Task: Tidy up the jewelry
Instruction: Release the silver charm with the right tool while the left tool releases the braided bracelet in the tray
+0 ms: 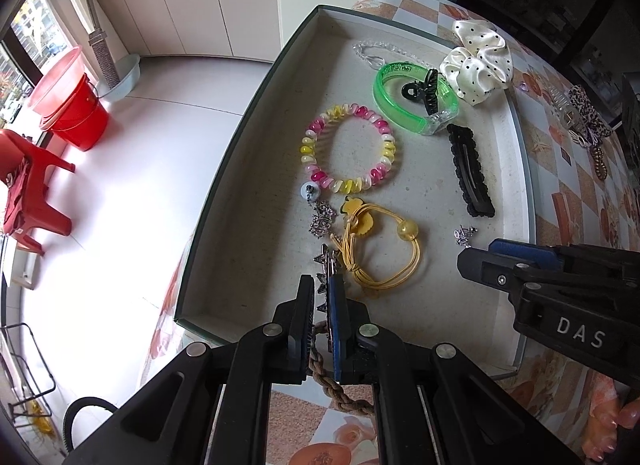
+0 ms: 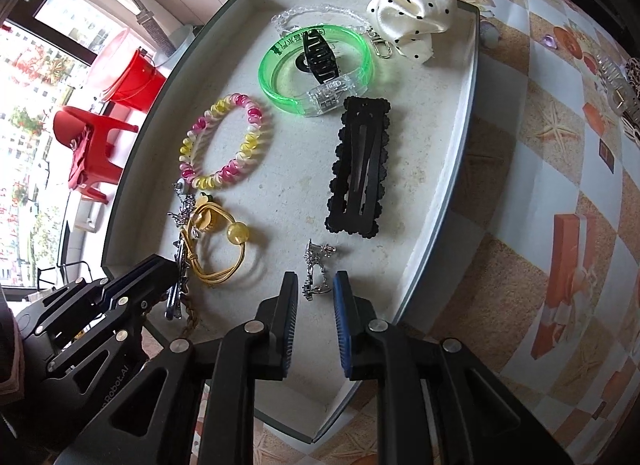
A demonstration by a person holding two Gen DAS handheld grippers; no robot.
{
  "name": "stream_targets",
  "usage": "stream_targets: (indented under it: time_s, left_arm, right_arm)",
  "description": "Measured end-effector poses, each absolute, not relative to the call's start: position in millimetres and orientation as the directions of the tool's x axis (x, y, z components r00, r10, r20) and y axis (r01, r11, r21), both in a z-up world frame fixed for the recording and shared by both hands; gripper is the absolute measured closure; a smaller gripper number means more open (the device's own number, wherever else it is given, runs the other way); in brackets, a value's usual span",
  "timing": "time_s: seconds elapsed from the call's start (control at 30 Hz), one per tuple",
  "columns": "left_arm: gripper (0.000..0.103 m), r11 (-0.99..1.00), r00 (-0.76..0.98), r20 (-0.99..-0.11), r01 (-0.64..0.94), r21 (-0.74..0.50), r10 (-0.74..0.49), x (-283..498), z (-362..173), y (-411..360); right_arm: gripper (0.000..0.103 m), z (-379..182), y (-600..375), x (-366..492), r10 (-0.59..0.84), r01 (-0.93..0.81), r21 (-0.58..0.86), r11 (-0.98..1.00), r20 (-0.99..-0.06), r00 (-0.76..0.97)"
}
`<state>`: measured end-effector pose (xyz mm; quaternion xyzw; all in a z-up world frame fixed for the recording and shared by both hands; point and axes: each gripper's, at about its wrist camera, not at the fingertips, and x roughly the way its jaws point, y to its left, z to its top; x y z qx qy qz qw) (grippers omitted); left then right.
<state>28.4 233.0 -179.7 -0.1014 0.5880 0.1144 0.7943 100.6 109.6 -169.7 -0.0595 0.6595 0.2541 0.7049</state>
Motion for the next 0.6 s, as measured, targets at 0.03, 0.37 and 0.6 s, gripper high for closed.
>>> stream_targets:
  time_s: [0.03, 0.37, 0.6]
  left_arm:
    - [0.093, 0.952, 0.283, -0.956, -0.305, -0.019, 0.072, 28, -177, 233]
    - [0.092, 0.929, 0.305, -0.944, -0.369, 0.002, 0.123, 22, -158, 242]
    - [0.025, 0.923, 0.299, -0.944, -0.385, 0.017, 0.142, 18, -154, 241]
  right_arm:
    - [0.064, -165, 108, 101, 0.293, -0.436, 0.262, 0.861, -0.956, 0.003]
    - [0.037, -120, 88, 98, 0.262, -0.414, 0.174, 0.893, -0.951, 0.166]
    - [0.023, -115, 72, 95, 0.217, -0.396, 0.122, 0.91, -0.954, 0.207]
